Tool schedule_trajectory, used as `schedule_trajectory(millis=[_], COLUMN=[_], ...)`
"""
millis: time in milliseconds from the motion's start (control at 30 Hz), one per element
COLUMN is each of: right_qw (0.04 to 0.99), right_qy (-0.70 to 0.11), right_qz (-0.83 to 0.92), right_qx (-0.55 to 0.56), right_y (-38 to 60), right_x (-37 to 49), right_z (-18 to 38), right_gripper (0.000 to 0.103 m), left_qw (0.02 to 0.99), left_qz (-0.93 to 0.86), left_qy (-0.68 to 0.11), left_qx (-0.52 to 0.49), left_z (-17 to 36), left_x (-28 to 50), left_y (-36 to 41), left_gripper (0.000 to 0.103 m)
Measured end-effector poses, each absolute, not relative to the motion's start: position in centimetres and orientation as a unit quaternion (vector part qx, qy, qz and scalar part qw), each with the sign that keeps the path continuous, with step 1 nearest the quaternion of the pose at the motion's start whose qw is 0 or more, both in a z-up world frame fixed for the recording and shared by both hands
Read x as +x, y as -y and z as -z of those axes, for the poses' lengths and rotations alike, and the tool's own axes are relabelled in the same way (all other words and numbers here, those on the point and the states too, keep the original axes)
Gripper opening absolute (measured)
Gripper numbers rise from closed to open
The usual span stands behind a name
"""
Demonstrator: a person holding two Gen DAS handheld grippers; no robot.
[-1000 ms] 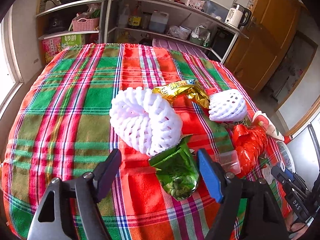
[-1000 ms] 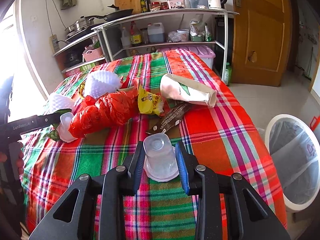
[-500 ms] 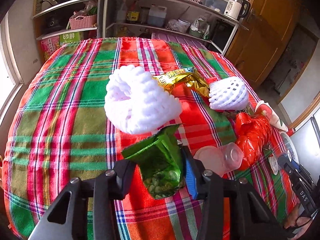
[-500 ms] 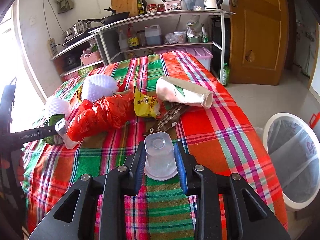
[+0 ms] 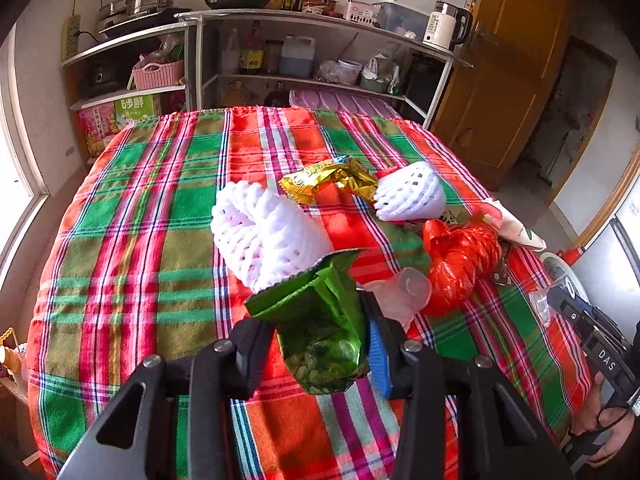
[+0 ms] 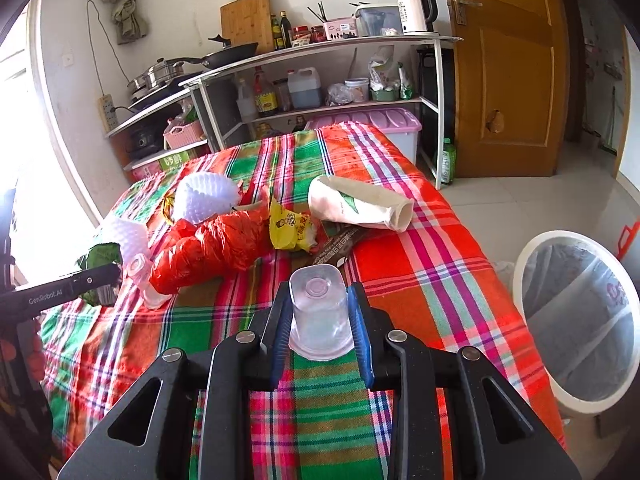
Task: Collect trash
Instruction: 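Carry both items to the white bin and open both tools to drop them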
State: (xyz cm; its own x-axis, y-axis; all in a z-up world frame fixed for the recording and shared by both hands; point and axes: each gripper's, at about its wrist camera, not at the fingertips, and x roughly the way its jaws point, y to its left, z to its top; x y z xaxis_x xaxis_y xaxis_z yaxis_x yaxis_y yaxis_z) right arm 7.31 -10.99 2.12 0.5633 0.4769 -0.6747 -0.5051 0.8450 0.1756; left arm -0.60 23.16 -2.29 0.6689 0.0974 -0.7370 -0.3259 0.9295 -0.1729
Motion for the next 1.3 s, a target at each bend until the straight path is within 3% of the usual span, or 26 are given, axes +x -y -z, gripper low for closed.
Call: schedule_trajectory(millis=[500,1300], right_qw=[0.907,0.938], right_qy=[-0.337,-0.329], right_qz=[-0.251,-0.107], right_qx=[0.002,0.026], right_y=[15.2,29.2], right_x=[6.4,7.9], right_z=[-5.6,-7.9], right_gripper=[0.029,0.029], left_qw=[0.932,0.926], left_qz=[-0.052,0.145], left_qy=[-0.343,-0.346], left_qx=[-0.108,-0.039], left_z=[-2.7,-3.9], left_x=[0.5,9.8], left_y=[-17.5,0.4], left_gripper=[0.044,0.045])
